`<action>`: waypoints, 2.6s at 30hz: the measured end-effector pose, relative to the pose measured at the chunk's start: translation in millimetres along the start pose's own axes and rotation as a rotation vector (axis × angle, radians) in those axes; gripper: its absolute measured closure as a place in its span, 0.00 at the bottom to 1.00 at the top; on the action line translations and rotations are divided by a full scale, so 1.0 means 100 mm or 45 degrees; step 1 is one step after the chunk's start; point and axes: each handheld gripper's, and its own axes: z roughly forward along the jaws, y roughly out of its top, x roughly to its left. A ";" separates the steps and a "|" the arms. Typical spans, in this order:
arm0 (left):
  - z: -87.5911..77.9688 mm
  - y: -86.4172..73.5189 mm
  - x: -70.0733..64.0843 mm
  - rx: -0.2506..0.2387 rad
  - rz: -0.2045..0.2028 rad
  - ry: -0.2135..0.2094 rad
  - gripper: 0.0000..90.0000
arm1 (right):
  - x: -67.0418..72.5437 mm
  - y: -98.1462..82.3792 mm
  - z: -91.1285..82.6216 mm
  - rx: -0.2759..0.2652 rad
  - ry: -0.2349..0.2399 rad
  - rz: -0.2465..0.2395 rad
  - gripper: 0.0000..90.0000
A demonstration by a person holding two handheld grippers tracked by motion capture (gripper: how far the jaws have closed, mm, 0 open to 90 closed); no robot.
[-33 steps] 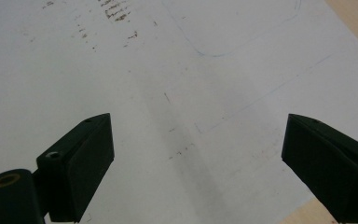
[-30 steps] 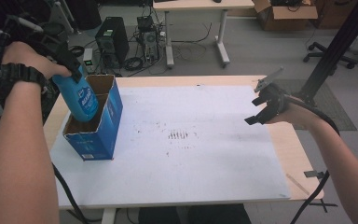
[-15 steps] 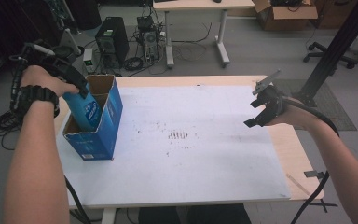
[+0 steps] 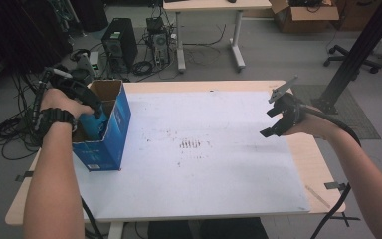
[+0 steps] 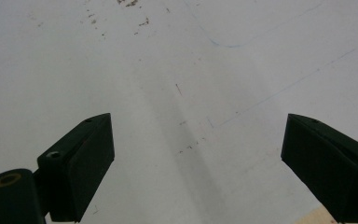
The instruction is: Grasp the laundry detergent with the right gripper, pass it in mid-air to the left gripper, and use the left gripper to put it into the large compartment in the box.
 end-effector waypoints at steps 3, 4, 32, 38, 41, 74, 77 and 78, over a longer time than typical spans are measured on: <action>0.06 0.00 0.00 0.003 -0.004 0.004 0.42 | 0.00 0.00 0.01 -0.001 0.001 0.001 0.10; 0.10 -0.01 0.00 0.009 -0.005 0.005 0.42 | 0.00 0.00 0.01 -0.002 0.002 0.001 0.10; 0.35 -0.07 -0.04 0.021 0.008 0.015 0.42 | 0.04 0.01 0.05 0.007 0.013 0.000 0.10; 0.36 -0.10 -0.03 0.020 0.003 0.010 0.42 | 0.06 0.02 0.06 0.005 0.019 -0.005 0.10; 0.36 -0.10 -0.04 0.025 0.010 0.013 0.42 | 0.06 0.03 0.06 0.007 0.020 -0.006 0.10; -0.10 -0.11 -0.15 -0.011 0.132 0.055 0.34 | 0.12 0.09 0.01 0.016 0.027 -0.016 0.11; -0.20 -0.10 -0.18 -0.023 0.153 0.061 0.33 | 0.13 0.10 -0.01 0.009 0.025 -0.018 0.11; -0.29 -0.08 -0.24 -0.033 0.188 0.073 0.33 | 0.13 0.11 -0.02 0.003 0.026 -0.022 0.11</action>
